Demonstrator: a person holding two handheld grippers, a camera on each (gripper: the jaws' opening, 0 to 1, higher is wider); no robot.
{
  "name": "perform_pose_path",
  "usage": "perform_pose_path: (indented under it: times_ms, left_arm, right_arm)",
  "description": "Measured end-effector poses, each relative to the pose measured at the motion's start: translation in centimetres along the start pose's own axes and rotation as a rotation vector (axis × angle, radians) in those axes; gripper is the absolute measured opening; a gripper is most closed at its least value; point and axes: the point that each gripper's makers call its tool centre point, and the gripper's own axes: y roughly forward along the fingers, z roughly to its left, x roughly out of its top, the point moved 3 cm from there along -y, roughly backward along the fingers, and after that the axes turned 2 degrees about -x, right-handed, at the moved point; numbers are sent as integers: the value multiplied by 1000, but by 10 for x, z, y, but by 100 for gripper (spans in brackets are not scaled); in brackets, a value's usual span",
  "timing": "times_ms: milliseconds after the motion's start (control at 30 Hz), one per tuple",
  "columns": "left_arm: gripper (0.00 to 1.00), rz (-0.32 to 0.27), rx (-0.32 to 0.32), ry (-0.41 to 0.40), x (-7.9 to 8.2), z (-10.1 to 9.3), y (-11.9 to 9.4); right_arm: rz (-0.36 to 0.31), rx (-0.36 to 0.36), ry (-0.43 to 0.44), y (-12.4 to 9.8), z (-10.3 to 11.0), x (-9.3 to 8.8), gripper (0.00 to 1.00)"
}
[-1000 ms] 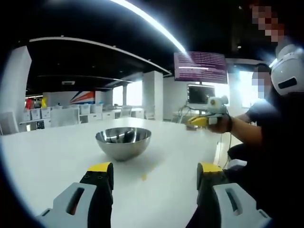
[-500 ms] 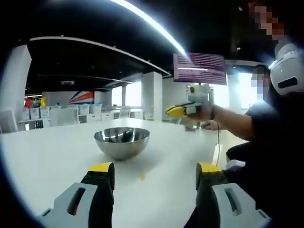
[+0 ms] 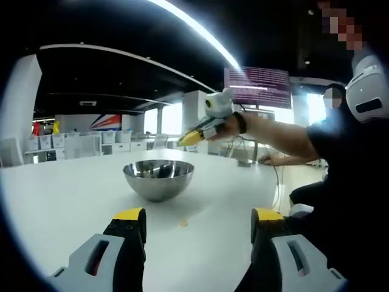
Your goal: Pick up the QQ candy scattered on the table and place it into the stainless steel bowl on the table
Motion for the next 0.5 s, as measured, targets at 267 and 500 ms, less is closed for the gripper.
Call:
perform_pose_path:
  times_ms: [267,500]
  left_arm:
    - [71,-3,6,-3,0,1,-1]
    - [71,-5,13,-8,-1,3,-4]
  right_arm:
    - [161,60,-73,26,-11,-10,8]
    - [257,87,-120,41,-13,-23,9]
